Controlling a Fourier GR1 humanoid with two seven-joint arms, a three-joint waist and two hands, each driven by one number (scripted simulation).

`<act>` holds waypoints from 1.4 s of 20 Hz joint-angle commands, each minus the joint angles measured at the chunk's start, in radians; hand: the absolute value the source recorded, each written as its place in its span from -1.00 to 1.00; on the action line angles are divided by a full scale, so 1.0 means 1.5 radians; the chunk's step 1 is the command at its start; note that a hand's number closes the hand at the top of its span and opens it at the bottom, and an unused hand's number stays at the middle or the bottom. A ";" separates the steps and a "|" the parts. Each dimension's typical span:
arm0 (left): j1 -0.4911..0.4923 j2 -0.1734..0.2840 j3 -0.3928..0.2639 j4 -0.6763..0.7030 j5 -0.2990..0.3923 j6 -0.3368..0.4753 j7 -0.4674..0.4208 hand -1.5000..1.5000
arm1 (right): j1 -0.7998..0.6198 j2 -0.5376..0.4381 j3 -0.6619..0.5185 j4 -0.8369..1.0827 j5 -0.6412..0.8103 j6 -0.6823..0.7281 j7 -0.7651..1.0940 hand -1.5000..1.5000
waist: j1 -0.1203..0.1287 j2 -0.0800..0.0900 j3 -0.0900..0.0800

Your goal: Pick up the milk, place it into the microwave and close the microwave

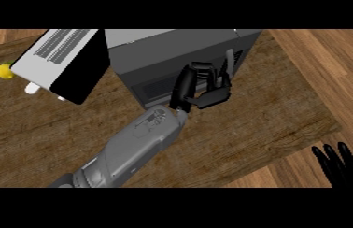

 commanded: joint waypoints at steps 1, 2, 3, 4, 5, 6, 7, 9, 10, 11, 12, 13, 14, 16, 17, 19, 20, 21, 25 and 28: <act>-0.045 -0.001 0.026 0.049 0.023 -0.014 -0.011 1.00 | 0.013 -0.009 0.003 -0.019 -0.019 0.023 -0.001 -1.00 | -0.012 0.007 0.000; -0.046 -0.001 0.019 0.048 0.025 -0.010 -0.014 1.00 | 0.001 -0.010 -0.001 -0.023 -0.023 0.021 -0.001 -1.00 | -0.012 0.009 0.001; -0.049 -0.001 0.021 0.048 0.030 -0.010 -0.017 1.00 | 0.006 -0.008 0.003 -0.027 -0.029 0.021 0.003 -1.00 | -0.013 0.008 0.001; -0.046 -0.001 0.018 0.053 0.029 -0.012 -0.025 1.00 | 0.006 -0.017 -0.006 -0.030 -0.032 0.023 0.004 -1.00 | -0.013 0.009 0.001; -0.049 -0.001 0.012 0.053 0.029 -0.012 -0.026 1.00 | 0.001 -0.026 -0.008 -0.040 -0.034 0.024 0.012 -1.00 | -0.015 0.010 0.000; -0.046 -0.001 0.017 0.054 0.038 -0.010 -0.029 1.00 | 0.002 -0.024 -0.005 -0.043 -0.039 0.026 0.012 -1.00 | -0.014 0.010 0.000; -0.048 -0.001 0.015 0.053 0.042 -0.002 -0.028 1.00 | 0.004 -0.025 -0.006 -0.048 -0.033 0.026 0.008 -1.00 | -0.028 0.009 0.001; -0.047 -0.001 0.013 0.062 0.043 -0.009 -0.042 1.00 | 0.000 -0.025 -0.018 -0.049 -0.041 0.021 0.006 -1.00 | -0.019 0.010 0.002; -0.045 -0.001 0.010 0.064 0.043 -0.004 -0.049 1.00 | 0.005 -0.033 -0.020 -0.057 -0.041 0.025 0.008 -1.00 | -0.026 0.009 0.001; -0.045 -0.001 0.014 0.065 0.050 -0.008 -0.052 1.00 | 0.004 -0.040 -0.026 -0.054 -0.043 0.028 0.011 -1.00 | -0.021 0.010 0.001; -0.044 -0.001 0.012 0.068 0.052 -0.006 -0.055 1.00 | 0.007 -0.039 -0.024 -0.065 -0.050 0.028 0.013 -1.00 | -0.027 0.010 0.001; -0.052 -0.001 0.013 0.070 0.053 -0.007 -0.056 1.00 | 0.004 -0.040 -0.025 -0.066 -0.053 0.026 0.016 -1.00 | -0.023 0.011 0.001; -0.057 -0.001 0.013 0.069 0.057 -0.006 -0.054 1.00 | 0.014 -0.042 -0.021 -0.061 -0.056 0.033 0.017 -1.00 | -0.031 0.012 0.002; -0.057 -0.001 0.010 0.075 0.055 -0.007 -0.067 1.00 | 0.015 -0.035 -0.011 -0.070 -0.076 0.036 0.020 -1.00 | -0.023 0.013 0.002; -0.054 -0.001 0.010 0.073 0.063 -0.006 -0.068 1.00 | 0.021 -0.036 -0.013 -0.073 -0.081 0.035 0.023 -1.00 | -0.028 0.013 0.002; -0.058 -0.001 0.009 0.078 0.067 -0.009 -0.070 1.00 | 0.025 -0.038 -0.014 -0.072 -0.092 0.037 0.027 -1.00 | -0.024 0.014 0.003; -0.055 -0.001 0.005 0.077 0.071 -0.003 -0.071 1.00 | 0.022 -0.047 -0.022 -0.077 -0.096 0.040 0.028 -1.00 | -0.032 0.014 0.002; -0.061 -0.001 0.007 0.079 0.073 -0.007 -0.072 1.00 | 0.023 -0.044 -0.017 -0.078 -0.099 0.042 0.028 -1.00 | -0.026 0.014 0.003; -0.067 -0.001 0.008 0.083 0.084 -0.006 -0.078 1.00 | 0.034 -0.059 -0.025 -0.084 -0.107 0.049 0.037 -1.00 | -0.031 0.012 0.002; -0.063 -0.001 -0.002 0.088 0.088 -0.007 -0.087 1.00 | 0.035 -0.065 -0.029 -0.098 -0.117 0.053 0.040 -1.00 | -0.029 0.011 0.002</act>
